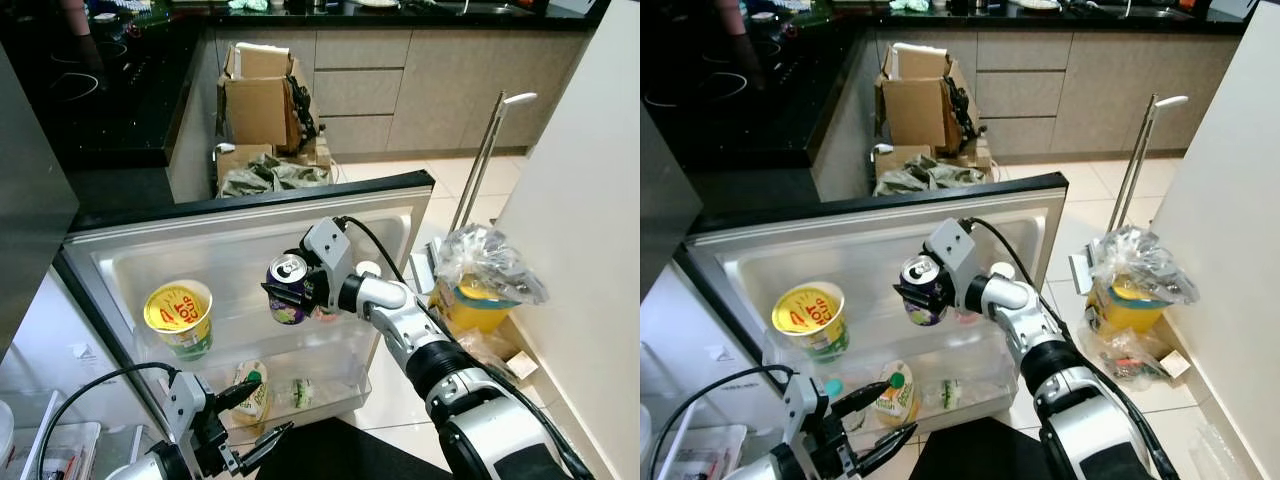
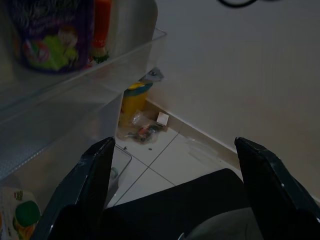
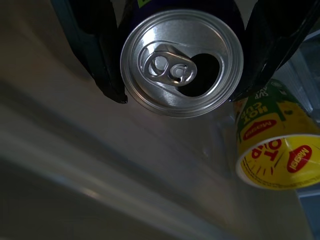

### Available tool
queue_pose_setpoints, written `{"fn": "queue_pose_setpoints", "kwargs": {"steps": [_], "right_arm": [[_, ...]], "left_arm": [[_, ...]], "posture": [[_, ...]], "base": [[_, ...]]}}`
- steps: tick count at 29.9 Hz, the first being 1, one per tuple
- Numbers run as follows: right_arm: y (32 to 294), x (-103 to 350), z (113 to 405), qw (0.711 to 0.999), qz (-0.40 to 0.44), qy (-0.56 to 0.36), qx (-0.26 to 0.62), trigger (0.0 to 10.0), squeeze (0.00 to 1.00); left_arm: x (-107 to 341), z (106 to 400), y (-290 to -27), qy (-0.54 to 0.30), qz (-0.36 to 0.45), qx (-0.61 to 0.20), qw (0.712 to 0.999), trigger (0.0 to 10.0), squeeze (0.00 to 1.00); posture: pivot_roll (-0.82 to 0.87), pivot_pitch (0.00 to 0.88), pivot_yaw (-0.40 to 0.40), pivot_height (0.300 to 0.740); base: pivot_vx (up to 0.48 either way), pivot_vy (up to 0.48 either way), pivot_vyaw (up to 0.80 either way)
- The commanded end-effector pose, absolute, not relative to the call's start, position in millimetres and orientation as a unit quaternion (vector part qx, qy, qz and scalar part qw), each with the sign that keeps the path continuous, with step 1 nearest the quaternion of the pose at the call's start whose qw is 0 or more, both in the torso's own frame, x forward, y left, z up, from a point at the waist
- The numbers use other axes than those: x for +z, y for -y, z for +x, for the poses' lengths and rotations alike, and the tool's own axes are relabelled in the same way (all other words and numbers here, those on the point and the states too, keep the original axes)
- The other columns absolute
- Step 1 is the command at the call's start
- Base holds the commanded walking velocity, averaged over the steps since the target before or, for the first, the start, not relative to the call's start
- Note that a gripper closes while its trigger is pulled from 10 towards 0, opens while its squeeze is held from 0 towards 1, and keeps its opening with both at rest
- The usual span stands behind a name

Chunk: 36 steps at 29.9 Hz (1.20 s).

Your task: Restocking fridge

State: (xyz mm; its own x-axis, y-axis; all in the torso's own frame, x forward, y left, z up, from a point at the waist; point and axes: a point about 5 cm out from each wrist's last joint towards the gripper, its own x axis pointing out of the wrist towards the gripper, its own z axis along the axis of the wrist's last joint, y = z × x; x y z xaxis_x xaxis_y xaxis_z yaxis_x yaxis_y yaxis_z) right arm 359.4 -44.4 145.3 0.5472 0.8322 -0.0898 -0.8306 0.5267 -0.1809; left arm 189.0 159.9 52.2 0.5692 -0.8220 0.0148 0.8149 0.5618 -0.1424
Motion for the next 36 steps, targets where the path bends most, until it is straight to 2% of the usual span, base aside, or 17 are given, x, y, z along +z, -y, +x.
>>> {"fn": "queue_pose_setpoints", "kwargs": {"steps": [1, 17, 21, 24, 25, 26, 27, 28, 32, 33, 36], "right_arm": [[42.5, 145.4, 360.7, 0.877, -0.110, 0.008, 0.467, 10.0, 0.00], [36.6, 130.7, 357.9, 0.898, -0.087, -0.004, 0.430, 10.0, 0.00], [34.3, 127.1, 356.2, 0.900, -0.088, -0.007, 0.426, 10.0, 0.05], [33.3, 124.2, 355.4, 0.903, -0.089, -0.011, 0.421, 10.0, 0.13], [32.9, 123.4, 355.2, 0.903, -0.089, -0.011, 0.419, 10.0, 0.23], [32.3, 122.6, 354.9, 0.904, -0.090, -0.012, 0.417, 10.0, 0.43], [32.1, 122.5, 354.8, 0.905, -0.090, -0.012, 0.416, 10.0, 0.43], [31.9, 122.4, 354.7, 0.905, -0.089, -0.011, 0.416, 10.0, 0.57], [31.6, 122.2, 354.6, 0.905, -0.090, -0.011, 0.415, 10.0, 0.58], [31.6, 122.3, 354.8, 0.906, -0.091, -0.010, 0.414, 10.0, 0.56], [31.7, 122.5, 355.1, 0.906, -0.092, -0.010, 0.413, 10.0, 0.56]], "left_arm": [[51.4, 184.8, -159.8, -0.034, -0.069, -0.466, 0.881, 10.0, 0.00], [52.7, 182.4, -161.0, -0.039, -0.068, -0.468, 0.880, 10.0, 0.00], [53.1, 182.4, -160.6, -0.040, -0.068, -0.469, 0.880, 10.0, 0.00], [53.4, 182.5, -160.5, -0.040, -0.068, -0.469, 0.880, 10.0, 0.00], [53.5, 182.5, -160.4, -0.040, -0.068, -0.468, 0.880, 10.0, 0.00], [53.6, 182.5, -160.2, -0.040, -0.068, -0.468, 0.880, 10.0, 0.00], [53.6, 182.4, -160.2, -0.040, -0.068, -0.467, 0.881, 10.0, 0.00], [53.7, 182.4, -160.2, -0.040, -0.068, -0.467, 0.881, 10.0, 0.00], [53.3, 182.3, -160.1, -0.041, -0.068, -0.467, 0.881, 10.0, 0.00], [52.9, 182.3, -159.9, -0.041, -0.067, -0.468, 0.880, 10.0, 0.00], [52.8, 182.4, -159.9, -0.042, -0.067, -0.468, 0.880, 10.0, 0.00]], "posture": [[0.02, 0.103, -0.038, 0.740], [0.03, 0.105, -0.034, 0.740], [0.03, 0.109, -0.032, 0.740], [0.03, 0.110, -0.033, 0.740], [0.03, 0.111, -0.034, 0.740], [0.03, 0.111, -0.034, 0.740], [0.03, 0.111, -0.034, 0.740], [0.03, 0.111, -0.034, 0.740], [0.03, 0.111, -0.035, 0.740], [0.03, 0.108, -0.034, 0.740], [0.03, 0.108, -0.034, 0.740]], "base": [[0.000, 0.000, 0.00], [0.000, 0.000, 0.00], [0.000, 0.000, 0.00], [0.000, 0.000, 0.00], [0.000, 0.000, 0.00], [0.000, 0.000, 0.00], [0.000, 0.000, 0.00], [0.000, 0.000, 0.00], [0.000, 0.000, 0.00], [0.000, 0.000, 0.00], [0.000, 0.000, 0.00]]}}
